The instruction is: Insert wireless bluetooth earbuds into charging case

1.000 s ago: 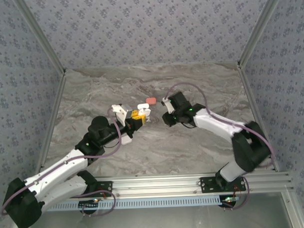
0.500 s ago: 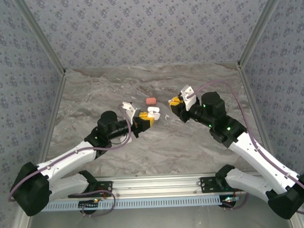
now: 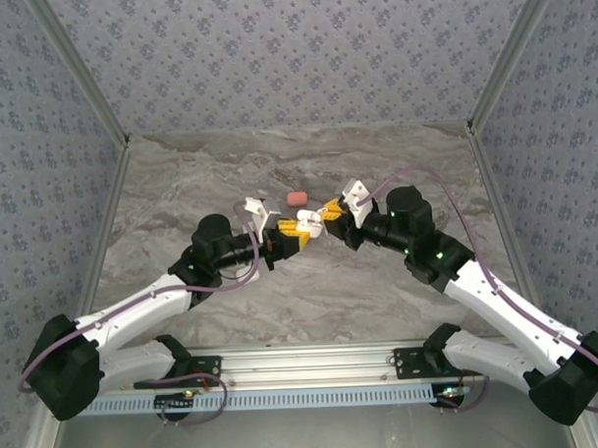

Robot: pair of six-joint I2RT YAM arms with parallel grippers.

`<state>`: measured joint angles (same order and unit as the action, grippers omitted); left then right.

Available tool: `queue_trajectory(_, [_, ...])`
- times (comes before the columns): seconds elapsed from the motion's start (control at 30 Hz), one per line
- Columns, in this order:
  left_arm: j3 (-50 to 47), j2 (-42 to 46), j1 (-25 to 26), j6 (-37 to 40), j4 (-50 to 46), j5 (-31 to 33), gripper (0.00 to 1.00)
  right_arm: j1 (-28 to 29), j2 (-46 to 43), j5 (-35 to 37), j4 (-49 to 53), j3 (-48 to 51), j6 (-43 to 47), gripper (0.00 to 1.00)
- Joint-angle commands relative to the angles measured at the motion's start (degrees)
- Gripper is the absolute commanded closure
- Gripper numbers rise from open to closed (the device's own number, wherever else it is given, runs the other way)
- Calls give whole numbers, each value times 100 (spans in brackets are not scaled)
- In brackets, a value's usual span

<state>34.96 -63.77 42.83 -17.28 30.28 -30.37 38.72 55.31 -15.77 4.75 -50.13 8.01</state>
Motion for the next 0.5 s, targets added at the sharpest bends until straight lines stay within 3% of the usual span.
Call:
queue_trajectory(0.0, [230, -17, 22, -46, 299, -165, 100, 46, 39, -127, -212, 65, 43, 78])
queue_trajectory(0.47, [283, -39, 19, -75, 334, -159, 100, 66, 106, -163, -182, 194, 43, 78])
